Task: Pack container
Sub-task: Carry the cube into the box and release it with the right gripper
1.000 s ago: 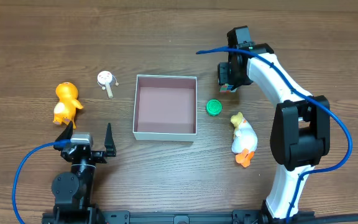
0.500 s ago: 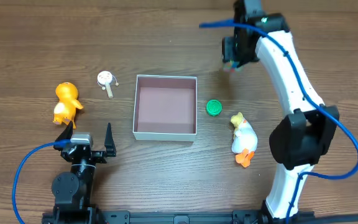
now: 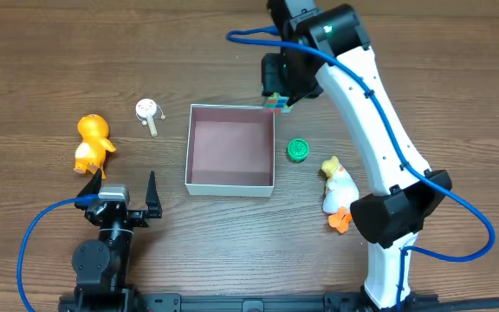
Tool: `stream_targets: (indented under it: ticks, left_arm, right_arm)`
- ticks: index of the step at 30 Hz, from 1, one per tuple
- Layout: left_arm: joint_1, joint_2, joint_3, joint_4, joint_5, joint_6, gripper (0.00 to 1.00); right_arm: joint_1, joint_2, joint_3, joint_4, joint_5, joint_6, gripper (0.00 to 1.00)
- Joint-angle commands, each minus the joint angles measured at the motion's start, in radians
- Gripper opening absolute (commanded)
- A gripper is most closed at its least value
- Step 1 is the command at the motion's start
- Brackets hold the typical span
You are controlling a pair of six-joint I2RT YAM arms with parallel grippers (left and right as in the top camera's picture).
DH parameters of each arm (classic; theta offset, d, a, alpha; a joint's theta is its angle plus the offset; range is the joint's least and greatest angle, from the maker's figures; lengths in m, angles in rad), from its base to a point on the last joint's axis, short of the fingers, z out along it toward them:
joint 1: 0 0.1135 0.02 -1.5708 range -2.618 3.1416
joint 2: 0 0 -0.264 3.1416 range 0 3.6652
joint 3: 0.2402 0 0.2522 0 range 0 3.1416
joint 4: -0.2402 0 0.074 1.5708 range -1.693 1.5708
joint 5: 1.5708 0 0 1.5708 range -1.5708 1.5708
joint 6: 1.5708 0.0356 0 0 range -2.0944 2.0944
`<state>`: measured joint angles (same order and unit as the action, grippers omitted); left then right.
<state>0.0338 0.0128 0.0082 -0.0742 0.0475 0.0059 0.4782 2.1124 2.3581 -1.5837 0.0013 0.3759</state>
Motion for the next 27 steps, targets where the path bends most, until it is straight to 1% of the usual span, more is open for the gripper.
stream_targets:
  ticks: [1, 7, 10, 14, 17, 20, 23, 27]
  left_arm:
    - [0.006, -0.008, -0.003, 0.0, -0.003, 0.01, 1.0]
    - [0.006, -0.008, -0.003, 0.0, -0.003, 0.01, 1.0]
    - [0.006, -0.008, -0.003, 0.0, -0.003, 0.01, 1.0]
    - [0.006, -0.008, -0.003, 0.0, -0.003, 0.009, 1.0]
    - [0.006, -0.008, -0.003, 0.0, -0.003, 0.009, 1.0]
    - [0.006, -0.008, -0.003, 0.0, -0.003, 0.01, 1.0]
    - [0.006, -0.008, -0.003, 0.0, -0.003, 0.01, 1.0]
    - [0.006, -0.008, -0.003, 0.0, -0.003, 0.009, 1.0]
  right_arm:
    - [0.016, -0.008, -0.002, 0.019, -0.003, 0.063, 0.29]
    - [0.044, -0.008, -0.237, 0.146, -0.004, 0.07, 0.29]
    - [0.063, -0.008, -0.317, 0.201, -0.004, 0.07, 0.29]
    - [0.102, -0.008, -0.337, 0.242, -0.003, 0.069, 0.3]
    - [0.129, -0.008, -0.338, 0.272, -0.001, 0.069, 0.34]
    - [0.138, -0.008, -0.343, 0.286, 0.065, 0.071, 0.35]
    - [0.138, -0.008, -0.404, 0.354, 0.072, 0.078, 0.35]
    - [0.138, -0.008, -0.488, 0.401, 0.072, 0.097, 0.35]
